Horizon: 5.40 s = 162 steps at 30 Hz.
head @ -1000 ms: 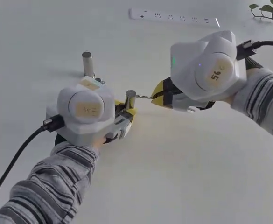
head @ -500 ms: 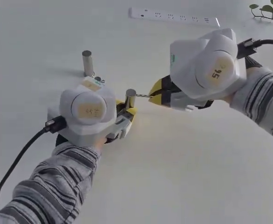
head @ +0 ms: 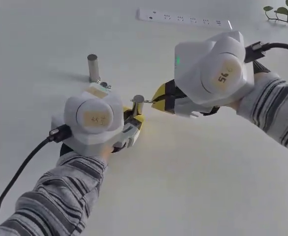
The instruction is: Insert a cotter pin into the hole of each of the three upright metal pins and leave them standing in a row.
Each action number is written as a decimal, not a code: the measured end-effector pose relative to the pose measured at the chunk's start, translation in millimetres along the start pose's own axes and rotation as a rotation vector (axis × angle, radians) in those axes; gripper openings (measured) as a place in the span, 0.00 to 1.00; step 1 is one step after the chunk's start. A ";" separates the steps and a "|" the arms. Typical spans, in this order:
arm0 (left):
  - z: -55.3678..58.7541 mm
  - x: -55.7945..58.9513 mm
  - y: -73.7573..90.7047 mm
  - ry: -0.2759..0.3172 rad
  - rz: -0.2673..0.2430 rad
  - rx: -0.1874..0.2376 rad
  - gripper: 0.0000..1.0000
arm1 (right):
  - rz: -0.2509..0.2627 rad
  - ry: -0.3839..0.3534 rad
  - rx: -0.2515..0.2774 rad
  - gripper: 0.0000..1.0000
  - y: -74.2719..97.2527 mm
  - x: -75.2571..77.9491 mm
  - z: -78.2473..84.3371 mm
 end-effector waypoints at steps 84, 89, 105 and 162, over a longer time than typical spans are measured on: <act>-6.8 -13.6 46.8 0.057 -0.020 -0.069 0.35 | 0.005 -0.460 0.190 0.11 -21.8 -1.0 -16.9; -14.3 -15.0 55.8 0.039 -0.023 -0.064 0.40 | 0.005 -0.429 0.197 0.09 -22.6 -0.4 -15.6; -29.4 -18.6 75.7 0.030 -0.025 -0.015 0.73 | 0.031 -0.456 0.202 0.08 -18.0 9.8 -12.2; -43.5 -18.5 68.3 0.007 -0.028 0.044 0.99 | 0.063 -0.462 0.298 0.31 -7.7 40.3 -34.0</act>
Point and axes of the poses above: the centre of the closed fingertips' face, and the gripper's own axes: y roughly backward along the fingers, x roughly to its right, z roughly out of its underside, the point moved 4 cm from there along y, roughly backward along the fingers, and after that the axes turned 11 degrees about x, right-handed, at the moved point
